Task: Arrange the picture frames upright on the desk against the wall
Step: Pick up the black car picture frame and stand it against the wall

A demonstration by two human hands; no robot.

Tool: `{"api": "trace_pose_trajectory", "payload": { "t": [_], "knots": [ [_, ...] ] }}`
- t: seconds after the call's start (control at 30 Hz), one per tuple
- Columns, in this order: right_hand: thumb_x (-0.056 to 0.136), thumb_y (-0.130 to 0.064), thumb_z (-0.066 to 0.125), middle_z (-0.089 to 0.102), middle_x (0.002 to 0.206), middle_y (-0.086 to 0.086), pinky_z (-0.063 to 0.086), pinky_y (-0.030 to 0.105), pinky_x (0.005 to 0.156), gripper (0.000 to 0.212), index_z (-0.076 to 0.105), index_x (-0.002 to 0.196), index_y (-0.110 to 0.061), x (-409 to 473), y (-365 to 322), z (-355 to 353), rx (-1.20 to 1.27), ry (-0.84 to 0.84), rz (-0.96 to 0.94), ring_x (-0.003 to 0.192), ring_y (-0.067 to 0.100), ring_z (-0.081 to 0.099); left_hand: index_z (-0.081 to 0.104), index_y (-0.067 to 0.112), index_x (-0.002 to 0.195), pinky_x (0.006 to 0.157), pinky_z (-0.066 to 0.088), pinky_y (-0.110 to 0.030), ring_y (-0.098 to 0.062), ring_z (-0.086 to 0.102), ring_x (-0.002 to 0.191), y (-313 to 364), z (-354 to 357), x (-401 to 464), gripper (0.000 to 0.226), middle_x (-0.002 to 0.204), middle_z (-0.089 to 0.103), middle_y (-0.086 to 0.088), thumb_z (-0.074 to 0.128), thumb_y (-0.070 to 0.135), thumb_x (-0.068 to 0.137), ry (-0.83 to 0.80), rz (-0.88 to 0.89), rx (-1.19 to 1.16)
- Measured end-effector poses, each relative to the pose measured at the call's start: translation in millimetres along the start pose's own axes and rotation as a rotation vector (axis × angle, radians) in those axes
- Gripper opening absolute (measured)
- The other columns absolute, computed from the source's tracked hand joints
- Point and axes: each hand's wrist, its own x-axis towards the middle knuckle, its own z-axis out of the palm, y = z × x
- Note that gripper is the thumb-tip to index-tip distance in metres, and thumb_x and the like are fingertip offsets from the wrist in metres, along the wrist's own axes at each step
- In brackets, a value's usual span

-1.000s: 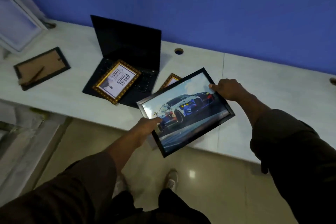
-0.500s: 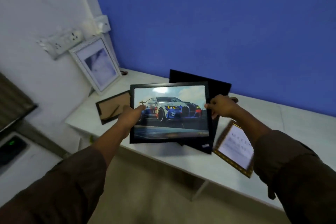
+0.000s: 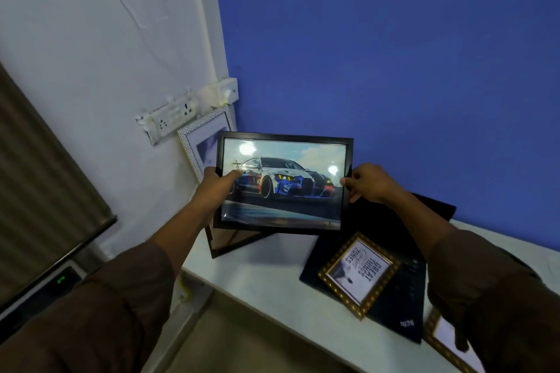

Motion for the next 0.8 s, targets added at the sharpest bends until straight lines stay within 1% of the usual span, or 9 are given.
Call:
{"api": "trace_pose_trajectory", "payload": {
  "t": [0.07, 0.17, 0.23, 0.3, 0.37, 0.47, 0.63, 0.73, 0.8],
  "knots": [
    [0.097, -0.032, 0.063, 0.077, 0.073, 0.010, 0.044, 0.022, 0.058, 0.034, 0.065, 0.079, -0.004, 19, -10, -4, 0.009, 0.018, -0.026, 0.057, 0.009, 0.072, 0.050, 0.016, 0.132, 0.095, 0.051, -0.037, -0.021, 0.064, 0.107, 7, -3, 20, 0.056, 0.120, 0.066, -0.003, 0.070, 0.039, 0.085, 0.016, 0.037, -0.017],
    [0.097, -0.032, 0.063, 0.076, 0.073, 0.009, 0.045, 0.020, 0.056, 0.037, 0.067, 0.084, 0.002, 47, -22, -12, 0.033, 0.060, -0.059, 0.057, 0.007, 0.069, 0.058, 0.024, 0.121, 0.099, 0.052, -0.043, -0.019, 0.067, 0.105, 19, -5, 51, 0.044, 0.115, 0.070, 0.001, 0.072, 0.039, 0.082, 0.023, 0.092, -0.040],
    [0.096, -0.034, 0.063, 0.077, 0.073, 0.009, 0.056, 0.028, 0.069, 0.040, 0.069, 0.086, 0.004, 68, -26, -17, 0.049, 0.094, -0.090, 0.066, 0.014, 0.073, 0.056, 0.021, 0.127, 0.101, 0.051, -0.044, -0.021, 0.066, 0.108, 28, -3, 71, 0.049, 0.120, 0.068, -0.001, 0.071, 0.037, 0.083, 0.053, 0.108, -0.035],
    [0.095, -0.034, 0.064, 0.078, 0.074, 0.010, 0.058, 0.035, 0.081, 0.039, 0.070, 0.085, 0.004, 86, -26, -22, 0.067, 0.118, -0.120, 0.073, 0.019, 0.075, 0.051, 0.014, 0.135, 0.098, 0.052, -0.040, -0.022, 0.065, 0.108, 38, 1, 88, 0.060, 0.123, 0.065, -0.004, 0.071, 0.038, 0.084, 0.077, 0.113, -0.028],
    [0.095, -0.033, 0.065, 0.077, 0.076, 0.011, 0.057, 0.032, 0.078, 0.037, 0.071, 0.084, 0.002, 104, -26, -30, 0.084, 0.144, -0.137, 0.075, 0.019, 0.074, 0.044, 0.011, 0.137, 0.092, 0.052, -0.035, -0.021, 0.063, 0.107, 48, 9, 106, 0.065, 0.123, 0.062, -0.004, 0.071, 0.040, 0.085, 0.084, 0.117, -0.037],
    [0.094, -0.033, 0.066, 0.077, 0.081, 0.012, 0.048, 0.030, 0.069, 0.032, 0.071, 0.084, -0.003, 123, -24, -39, 0.081, 0.183, -0.131, 0.074, 0.020, 0.068, 0.041, 0.012, 0.135, 0.087, 0.048, -0.029, -0.018, 0.060, 0.106, 50, 22, 129, 0.057, 0.118, 0.060, -0.001, 0.068, 0.035, 0.090, 0.063, 0.142, -0.040],
    [0.091, -0.038, 0.069, 0.076, 0.086, 0.014, 0.057, 0.041, 0.082, 0.035, 0.073, 0.089, -0.003, 159, -8, -38, 0.065, 0.203, -0.063, 0.087, 0.029, 0.070, 0.053, 0.009, 0.134, 0.086, 0.051, -0.024, -0.016, 0.064, 0.104, 46, 44, 166, 0.050, 0.123, 0.066, -0.004, 0.068, 0.028, 0.091, -0.002, 0.141, -0.018],
    [0.091, -0.040, 0.069, 0.077, 0.087, 0.013, 0.058, 0.042, 0.083, 0.036, 0.073, 0.092, -0.004, 181, 2, -33, 0.081, 0.204, -0.028, 0.087, 0.028, 0.071, 0.053, 0.010, 0.135, 0.100, 0.050, -0.036, -0.018, 0.064, 0.111, 43, 60, 194, 0.057, 0.127, 0.066, -0.003, 0.071, 0.033, 0.086, -0.043, 0.120, -0.015],
    [0.090, -0.039, 0.070, 0.077, 0.088, 0.013, 0.057, 0.041, 0.083, 0.034, 0.072, 0.091, -0.005, 189, 6, -29, 0.098, 0.208, -0.010, 0.088, 0.028, 0.071, 0.047, 0.009, 0.138, 0.104, 0.047, -0.037, -0.018, 0.061, 0.115, 40, 63, 208, 0.064, 0.129, 0.063, -0.001, 0.071, 0.037, 0.086, -0.062, 0.083, -0.020]
  ]
}}
